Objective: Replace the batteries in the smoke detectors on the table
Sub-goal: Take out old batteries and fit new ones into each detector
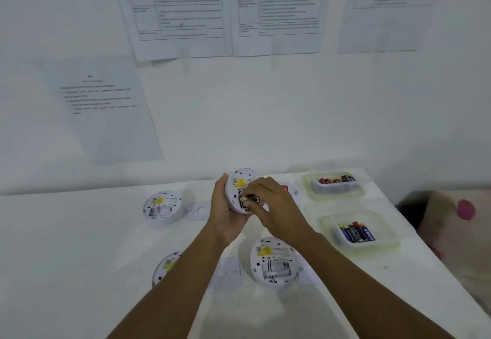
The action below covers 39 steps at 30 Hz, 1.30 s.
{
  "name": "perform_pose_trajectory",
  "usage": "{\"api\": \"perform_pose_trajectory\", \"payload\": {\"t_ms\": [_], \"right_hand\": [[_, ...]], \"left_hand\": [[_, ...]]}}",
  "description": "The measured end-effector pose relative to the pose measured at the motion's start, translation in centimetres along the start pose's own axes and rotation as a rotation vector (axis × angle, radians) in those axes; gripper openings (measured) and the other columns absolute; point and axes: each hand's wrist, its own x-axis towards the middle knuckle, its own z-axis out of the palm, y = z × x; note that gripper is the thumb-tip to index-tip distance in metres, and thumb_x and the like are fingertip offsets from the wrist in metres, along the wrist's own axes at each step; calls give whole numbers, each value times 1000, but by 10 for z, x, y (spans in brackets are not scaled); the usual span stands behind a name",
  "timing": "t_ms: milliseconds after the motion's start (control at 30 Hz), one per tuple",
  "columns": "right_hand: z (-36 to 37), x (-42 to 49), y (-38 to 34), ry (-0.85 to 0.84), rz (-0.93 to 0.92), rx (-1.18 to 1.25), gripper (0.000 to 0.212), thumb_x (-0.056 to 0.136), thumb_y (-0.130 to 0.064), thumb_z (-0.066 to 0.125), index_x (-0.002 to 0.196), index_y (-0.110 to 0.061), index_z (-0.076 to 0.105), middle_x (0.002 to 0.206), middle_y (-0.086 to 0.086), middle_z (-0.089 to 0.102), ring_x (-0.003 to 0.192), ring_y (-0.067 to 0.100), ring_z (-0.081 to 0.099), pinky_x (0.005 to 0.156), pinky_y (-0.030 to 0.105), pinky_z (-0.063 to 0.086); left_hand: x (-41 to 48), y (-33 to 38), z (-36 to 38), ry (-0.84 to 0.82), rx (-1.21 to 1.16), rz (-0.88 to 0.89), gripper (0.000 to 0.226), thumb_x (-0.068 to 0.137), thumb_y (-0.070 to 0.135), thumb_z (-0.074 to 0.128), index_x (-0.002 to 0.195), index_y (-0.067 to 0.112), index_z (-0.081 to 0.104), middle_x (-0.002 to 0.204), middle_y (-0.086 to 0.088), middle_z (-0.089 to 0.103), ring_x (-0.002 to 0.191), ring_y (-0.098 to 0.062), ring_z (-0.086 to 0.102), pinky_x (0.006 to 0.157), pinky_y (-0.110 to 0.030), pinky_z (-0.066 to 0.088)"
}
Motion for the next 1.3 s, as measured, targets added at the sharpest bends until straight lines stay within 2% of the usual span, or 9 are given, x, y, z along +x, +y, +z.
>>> {"api": "perform_pose_trajectory", "payload": {"t_ms": [133,267,433,600,800,1000,1100,1167,1300], "right_hand": [[-50,-10,10,71,203,117,12,90,-16,64,101,-13,66,83,-15,63,74,-1,58,68,13,44],[-119,-36,48,63,421,-18,9,87,-14,67,92,-21,67,80,-7,71,70,4,61,62,11,42],[-181,-68,106,-330,690,-402,11,85,-27,67,77,-34,64,82,-5,72,68,9,65,69,27,54],[-177,-82,129,-506,706,-573,5,85,-32,67,81,-29,66,96,-2,66,80,17,64,76,31,53],[-167,-92,143,-553,672,-630,16,88,-12,58,96,-21,68,106,2,63,80,17,59,68,23,45],[-172,-93,145,-502,749,-529,12,90,-15,60,99,-21,66,102,4,62,74,19,62,69,29,54],[-176,-89,135,-354,734,-376,9,91,-16,60,93,-22,67,88,2,65,68,18,66,68,31,57],[-175,-83,116,-221,650,-226,7,90,-18,63,88,-23,68,75,-6,66,63,13,66,62,23,52],[-153,-74,65,-58,542,67,7,87,-11,67,85,-17,71,78,-7,68,62,2,58,59,7,45]], "left_hand": [[4,-16,19,-25,-32,-17,57,98,52,36,120,6,64,117,-20,67,107,-34,62,98,-47,46],[12,-34,40,-46,-36,-24,54,97,50,40,125,8,61,125,-19,65,117,-36,58,106,-50,41],[19,-63,61,-58,-48,-47,59,94,51,45,136,10,54,137,-20,57,131,-42,47,106,-52,41],[20,-85,75,-39,-71,-50,59,95,50,43,137,10,54,135,-19,59,131,-39,48,102,-51,43],[19,-97,78,-47,-62,-25,67,83,49,53,137,10,53,132,-19,61,131,-40,48,106,-52,40],[21,-100,74,-13,-57,-9,66,85,50,53,138,12,52,137,-19,57,132,-42,46,105,-52,41],[20,-101,77,-22,-52,-7,67,81,50,55,136,12,55,136,-20,58,132,-42,46,104,-53,41],[20,-102,80,-29,-69,-7,63,83,49,55,134,12,56,134,-20,59,131,-42,47,105,-53,40],[21,-104,87,-32,-94,-1,54,94,48,45,130,11,59,132,-20,61,129,-39,49,111,-51,35]]}}
